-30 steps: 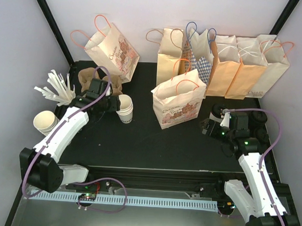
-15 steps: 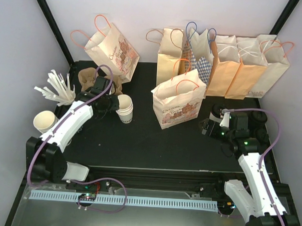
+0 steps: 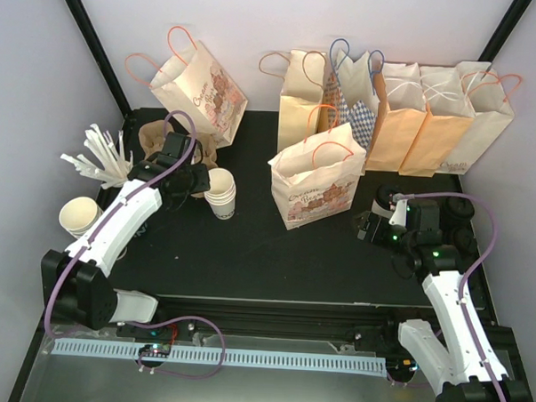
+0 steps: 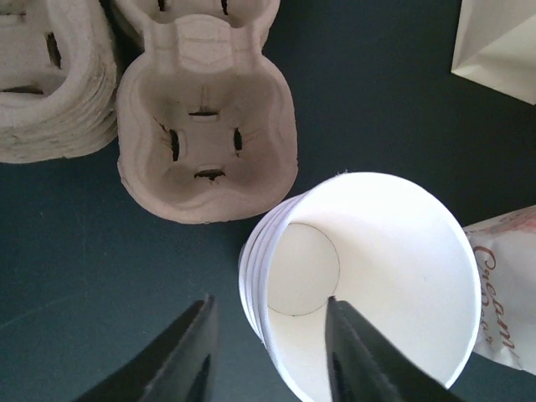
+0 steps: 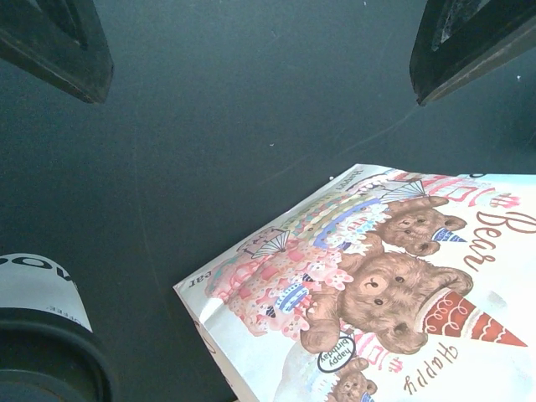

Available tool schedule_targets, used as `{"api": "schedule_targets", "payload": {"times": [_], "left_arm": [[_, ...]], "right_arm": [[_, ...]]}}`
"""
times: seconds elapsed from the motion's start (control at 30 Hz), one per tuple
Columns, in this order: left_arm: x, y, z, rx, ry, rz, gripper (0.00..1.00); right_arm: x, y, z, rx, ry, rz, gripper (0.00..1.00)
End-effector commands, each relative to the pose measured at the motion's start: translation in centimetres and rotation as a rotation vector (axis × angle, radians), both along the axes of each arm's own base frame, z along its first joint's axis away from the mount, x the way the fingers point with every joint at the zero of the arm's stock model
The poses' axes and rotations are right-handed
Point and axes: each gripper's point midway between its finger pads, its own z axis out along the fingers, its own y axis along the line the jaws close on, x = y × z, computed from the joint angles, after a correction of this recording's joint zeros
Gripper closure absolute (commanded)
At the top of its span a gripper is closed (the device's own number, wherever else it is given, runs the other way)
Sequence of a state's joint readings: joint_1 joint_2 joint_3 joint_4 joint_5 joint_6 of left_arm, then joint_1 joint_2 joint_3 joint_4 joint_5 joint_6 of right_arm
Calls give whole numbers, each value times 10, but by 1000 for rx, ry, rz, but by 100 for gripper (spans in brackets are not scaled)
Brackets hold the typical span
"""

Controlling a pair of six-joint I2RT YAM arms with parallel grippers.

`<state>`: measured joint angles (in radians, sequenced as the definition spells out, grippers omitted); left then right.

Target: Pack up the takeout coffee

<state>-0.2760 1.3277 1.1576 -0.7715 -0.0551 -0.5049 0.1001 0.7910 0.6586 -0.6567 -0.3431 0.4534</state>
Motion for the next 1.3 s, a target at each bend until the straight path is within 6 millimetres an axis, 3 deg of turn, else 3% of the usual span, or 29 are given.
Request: {"api": "schedule_targets", "payload": {"times": [0.0,0.33,0.57,0.93,1.0,1.1,1.27], "left_arm": [[5,2,13,1,-26,10,57],[10,0,0,1,2,6,66],[11,1,-2,7,5,12,81],[13,-2,-9,3,20,7,80],[13,-2,-8,3,15,5,84],[13,-1,-4,5,5,8,97],[12,2,15,5,-44,17,98]], "right_arm": [[2,2,2,9,-21,12,1],[2,2,2,10,-20,12,0],[2,2,4,7,-25,12,0],[2,2,7,9,-28,16,0],[2,2,7,8,-29,18,0],[2,2,8,7,-32,18,0],[2,2,8,6,-31,15,0]]}}
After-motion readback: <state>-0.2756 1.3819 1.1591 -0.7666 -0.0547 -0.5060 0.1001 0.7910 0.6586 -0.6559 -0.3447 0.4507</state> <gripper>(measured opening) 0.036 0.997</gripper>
